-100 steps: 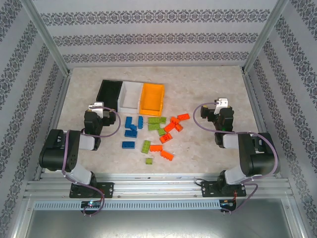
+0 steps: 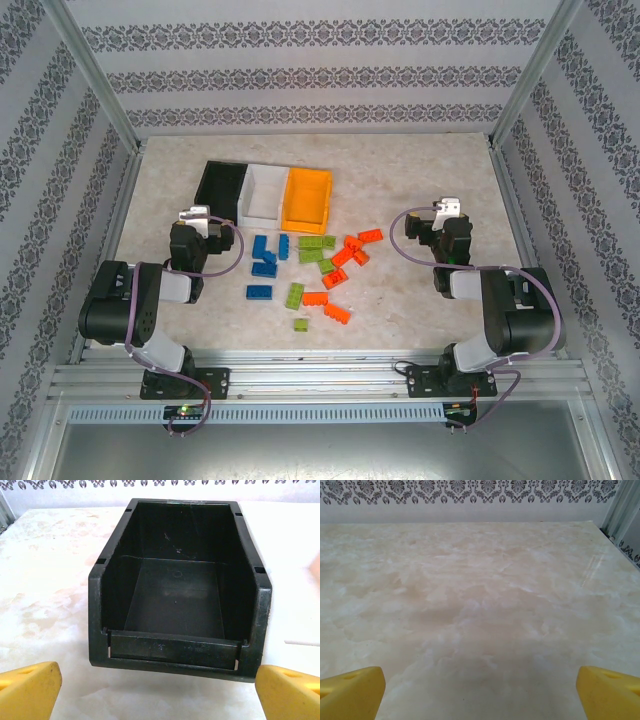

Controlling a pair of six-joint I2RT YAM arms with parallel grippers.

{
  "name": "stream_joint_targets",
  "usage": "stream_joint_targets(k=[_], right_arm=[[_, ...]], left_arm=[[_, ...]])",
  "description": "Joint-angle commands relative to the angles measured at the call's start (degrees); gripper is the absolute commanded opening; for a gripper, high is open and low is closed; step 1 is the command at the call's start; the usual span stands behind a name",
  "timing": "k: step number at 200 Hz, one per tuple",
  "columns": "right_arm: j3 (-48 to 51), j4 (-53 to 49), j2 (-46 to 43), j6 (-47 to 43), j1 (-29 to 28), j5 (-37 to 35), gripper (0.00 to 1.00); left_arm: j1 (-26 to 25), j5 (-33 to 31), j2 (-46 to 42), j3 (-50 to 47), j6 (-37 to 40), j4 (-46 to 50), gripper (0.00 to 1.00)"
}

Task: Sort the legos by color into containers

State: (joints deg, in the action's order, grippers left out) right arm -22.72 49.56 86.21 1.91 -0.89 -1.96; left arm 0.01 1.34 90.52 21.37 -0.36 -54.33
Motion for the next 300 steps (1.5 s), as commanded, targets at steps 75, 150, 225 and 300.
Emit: stream_joint_targets(k=[75, 150, 225, 300], right_arm=[[0.17, 0.80, 0.38, -0.21, 0.36, 0.57, 0.98], [-1.32, -5.17, -3.66, 1.32, 0.12, -5.05, 0.98], [-19.60, -49.65, -16.11, 20.85, 1.64, -13.13, 0.98], [-39.27, -76.89, -9.46, 26.19, -0.23, 11.57, 0.98]], left_arm=[[0.31, 0.92, 0.27, 1.27, 0.68, 1.60, 1.00], [0.26, -6.97, -5.03, 2.34, -1.97, 8.07, 1.00], [0.39, -18.09, -9.22, 29.11, -17.60, 62.95, 1.00], [0.25, -6.96, -11.64, 35.69, -23.84, 75.41, 1.00]])
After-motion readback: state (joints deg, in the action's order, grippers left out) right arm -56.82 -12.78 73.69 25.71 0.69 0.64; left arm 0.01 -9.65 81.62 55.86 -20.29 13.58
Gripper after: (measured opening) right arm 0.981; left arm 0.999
